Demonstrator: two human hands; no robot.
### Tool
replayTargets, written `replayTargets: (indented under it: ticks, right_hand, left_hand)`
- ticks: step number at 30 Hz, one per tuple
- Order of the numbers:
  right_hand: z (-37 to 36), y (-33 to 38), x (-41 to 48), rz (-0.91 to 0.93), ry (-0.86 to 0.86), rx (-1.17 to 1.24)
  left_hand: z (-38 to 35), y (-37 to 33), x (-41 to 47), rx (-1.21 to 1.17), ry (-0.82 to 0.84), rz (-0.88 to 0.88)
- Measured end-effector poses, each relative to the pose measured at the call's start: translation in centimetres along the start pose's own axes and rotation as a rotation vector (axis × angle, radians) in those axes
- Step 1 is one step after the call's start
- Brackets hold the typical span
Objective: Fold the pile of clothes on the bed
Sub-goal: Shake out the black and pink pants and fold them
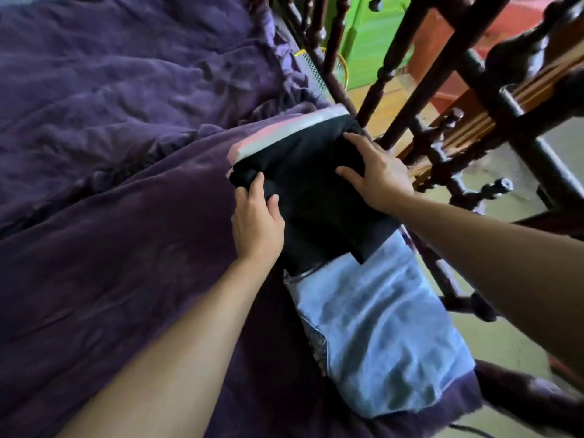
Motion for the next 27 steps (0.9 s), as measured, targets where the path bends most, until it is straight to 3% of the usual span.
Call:
replayTargets:
  ticks: [3,7,12,17,20,27]
  right_hand:
    - [-1.6,-2.5,2.5,-0.057,0.023,-0.019]
    - [-6.3,-4.9,2.8,-0.137,0.106,-0.194]
    - [-10.3,-6.2,1.5,-0.190,0.159,-0.100]
    - [-8.6,-4.7,0.2,-0.209,0.164,-0.233]
    - [-6.3,-0.5,-2.7,-0.122,0.109,-0.276]
    - [-8.4,12.7,-14.7,0.104,0.348,-0.147]
  left_hand:
    - [-3.6,-0.1,1.5,-0.001,0.050,0.038]
    - [-8.2,2.3,1.2,0.139,0.276,0.089]
    - [-9.2,5.9,-1.6,0.214,0.370,0.069]
    - [-5.7,7.7,-4.7,0.180,0.321,0.164]
    - [-1.7,8.6,-7.8,0.154,0.310,0.264]
    - [11.0,13.4,-17.6,0.142,0.301,0.382]
Point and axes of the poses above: each hand's wrist, its own x-axis towards the middle knuckle, its own z-axis out of the back of the hand, y = z × x, the point moved 7 cm from there along x, towards the middle knuckle, and after that the axes turned 7 degrees about -z, right-handed, at the moved point
